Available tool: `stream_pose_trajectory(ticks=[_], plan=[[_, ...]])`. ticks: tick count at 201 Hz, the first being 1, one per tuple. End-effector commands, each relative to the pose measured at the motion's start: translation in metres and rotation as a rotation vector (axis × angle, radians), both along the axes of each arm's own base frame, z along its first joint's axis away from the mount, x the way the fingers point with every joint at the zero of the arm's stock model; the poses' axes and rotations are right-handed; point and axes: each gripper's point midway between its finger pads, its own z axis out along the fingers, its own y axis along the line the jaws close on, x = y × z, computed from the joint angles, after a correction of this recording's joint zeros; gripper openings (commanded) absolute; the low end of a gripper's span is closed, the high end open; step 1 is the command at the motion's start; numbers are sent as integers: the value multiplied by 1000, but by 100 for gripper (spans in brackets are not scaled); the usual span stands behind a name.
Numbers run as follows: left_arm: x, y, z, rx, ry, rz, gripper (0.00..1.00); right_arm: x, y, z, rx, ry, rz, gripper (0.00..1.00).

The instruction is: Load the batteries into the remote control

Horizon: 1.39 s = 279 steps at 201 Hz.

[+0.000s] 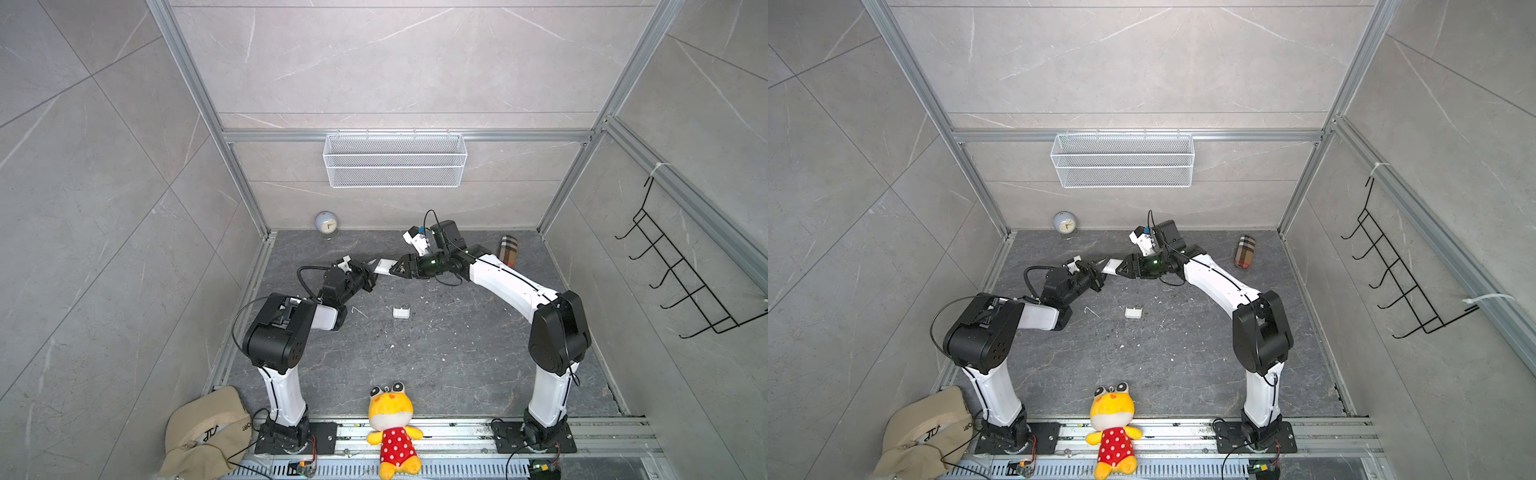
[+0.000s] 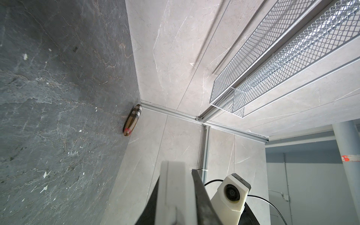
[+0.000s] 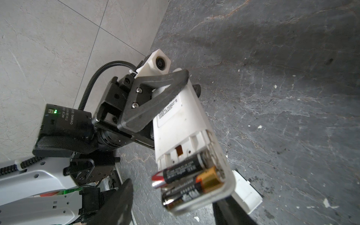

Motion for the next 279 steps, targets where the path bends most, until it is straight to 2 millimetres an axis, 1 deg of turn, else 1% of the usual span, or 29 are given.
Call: stream_pose_trajectory(ticks=[1,48,85,151,200,210,221,233,265,279], plan=[[-4,-5,25,-9,-79,-31,5,2,10,11,23,-35,26,62],[-4,-7,24,-6,-78,-35,5,4,13,13,31,-33,24,61],[-5,-7,23,-5,-76,-37,5,7,13,11,33,-25,16,57],[-5,-8,24,2,-79,-45,5,9,17,11,48,-16,8,54],[-7,-11,25,4,-82,-51,5,11,18,10,53,-9,7,47],[-7,-11,26,2,-86,-53,5,10,18,9,53,-6,8,43],[-7,-11,26,4,-86,-53,5,10,18,9,56,-3,10,42],[-7,-11,27,3,-88,-54,5,10,20,10,61,1,15,37],[-7,-14,32,1,-98,-60,5,9,21,8,65,14,18,38],[-7,-14,31,5,-95,-59,5,9,21,8,66,17,19,38]])
